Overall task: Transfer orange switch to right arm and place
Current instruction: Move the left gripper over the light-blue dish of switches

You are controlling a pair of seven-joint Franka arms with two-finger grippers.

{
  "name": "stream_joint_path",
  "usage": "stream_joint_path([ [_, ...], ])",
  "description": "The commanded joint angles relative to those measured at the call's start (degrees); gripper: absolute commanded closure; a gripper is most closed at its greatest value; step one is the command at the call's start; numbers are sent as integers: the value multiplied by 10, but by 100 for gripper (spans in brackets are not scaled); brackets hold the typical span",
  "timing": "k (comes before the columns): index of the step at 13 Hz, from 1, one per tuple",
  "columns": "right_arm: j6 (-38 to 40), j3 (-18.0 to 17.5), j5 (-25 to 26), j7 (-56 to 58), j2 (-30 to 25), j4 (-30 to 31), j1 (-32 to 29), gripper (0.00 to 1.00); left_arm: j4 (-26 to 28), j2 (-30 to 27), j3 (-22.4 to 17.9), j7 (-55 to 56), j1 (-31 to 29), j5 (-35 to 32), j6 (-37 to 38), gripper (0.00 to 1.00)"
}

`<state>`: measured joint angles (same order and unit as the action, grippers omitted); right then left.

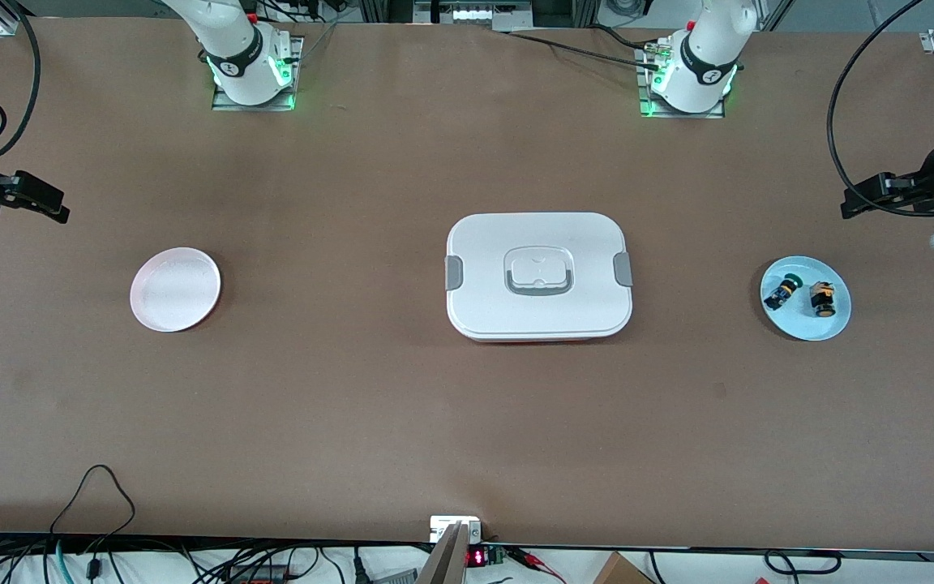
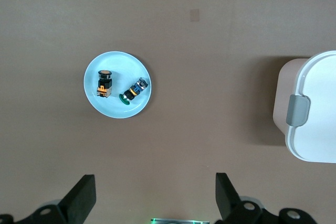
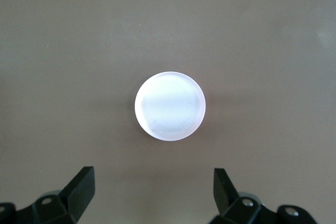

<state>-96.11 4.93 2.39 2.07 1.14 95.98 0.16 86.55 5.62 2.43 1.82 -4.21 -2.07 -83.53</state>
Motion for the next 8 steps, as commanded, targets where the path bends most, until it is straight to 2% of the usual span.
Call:
stream_joint_path([
  [1, 6, -4, -9, 7, 4, -12, -6, 0, -18, 8, 2, 5, -1, -1, 4, 0],
  [6, 6, -4, -9, 7, 4, -12, -6, 0, -42, 25, 1, -1, -5, 1, 5, 0],
  [8, 5, -4, -9, 7, 5, -12, -6, 0, -32, 25, 1, -32, -9, 8, 6, 0],
])
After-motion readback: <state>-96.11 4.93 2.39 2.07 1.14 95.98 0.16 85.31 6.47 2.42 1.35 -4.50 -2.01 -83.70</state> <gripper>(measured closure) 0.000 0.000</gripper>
